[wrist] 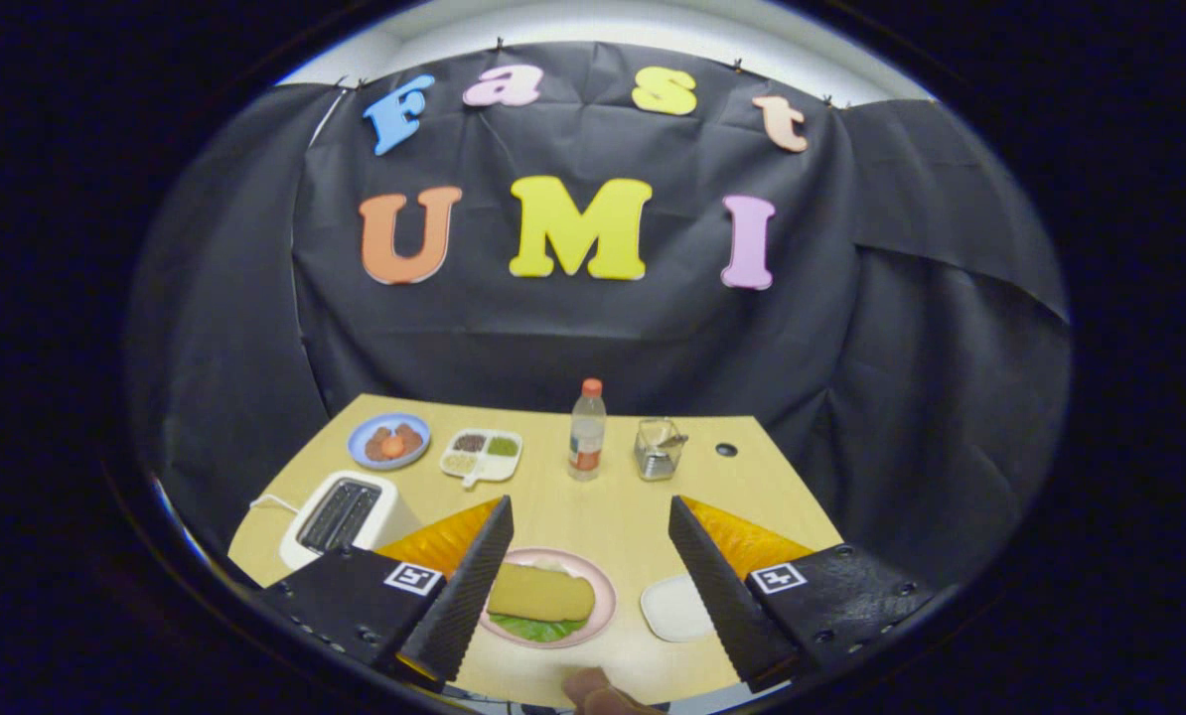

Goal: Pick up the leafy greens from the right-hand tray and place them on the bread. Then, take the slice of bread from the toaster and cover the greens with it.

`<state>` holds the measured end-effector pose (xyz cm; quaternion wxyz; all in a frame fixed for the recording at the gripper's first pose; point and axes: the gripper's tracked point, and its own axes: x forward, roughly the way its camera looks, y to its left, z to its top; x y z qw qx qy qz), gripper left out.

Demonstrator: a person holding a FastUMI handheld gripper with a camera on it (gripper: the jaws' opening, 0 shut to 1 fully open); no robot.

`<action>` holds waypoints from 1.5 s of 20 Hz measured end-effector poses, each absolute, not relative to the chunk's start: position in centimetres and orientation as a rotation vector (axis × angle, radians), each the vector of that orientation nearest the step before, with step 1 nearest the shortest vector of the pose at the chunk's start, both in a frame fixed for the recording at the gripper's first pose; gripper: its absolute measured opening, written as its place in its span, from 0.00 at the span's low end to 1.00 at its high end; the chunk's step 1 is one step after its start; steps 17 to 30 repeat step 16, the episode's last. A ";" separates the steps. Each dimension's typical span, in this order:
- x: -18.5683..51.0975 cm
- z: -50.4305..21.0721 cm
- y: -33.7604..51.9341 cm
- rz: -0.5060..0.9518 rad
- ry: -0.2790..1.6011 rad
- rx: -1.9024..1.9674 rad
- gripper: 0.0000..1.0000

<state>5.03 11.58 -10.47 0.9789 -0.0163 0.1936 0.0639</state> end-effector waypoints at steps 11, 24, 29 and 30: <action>-0.1 1.6 12.1 0.137 0.113 -0.004 0.96; 0.5 2.1 12.8 0.137 0.121 0.015 0.96; 0.5 2.1 12.8 0.137 0.121 0.015 0.96; 0.5 2.1 12.8 0.137 0.121 0.015 0.96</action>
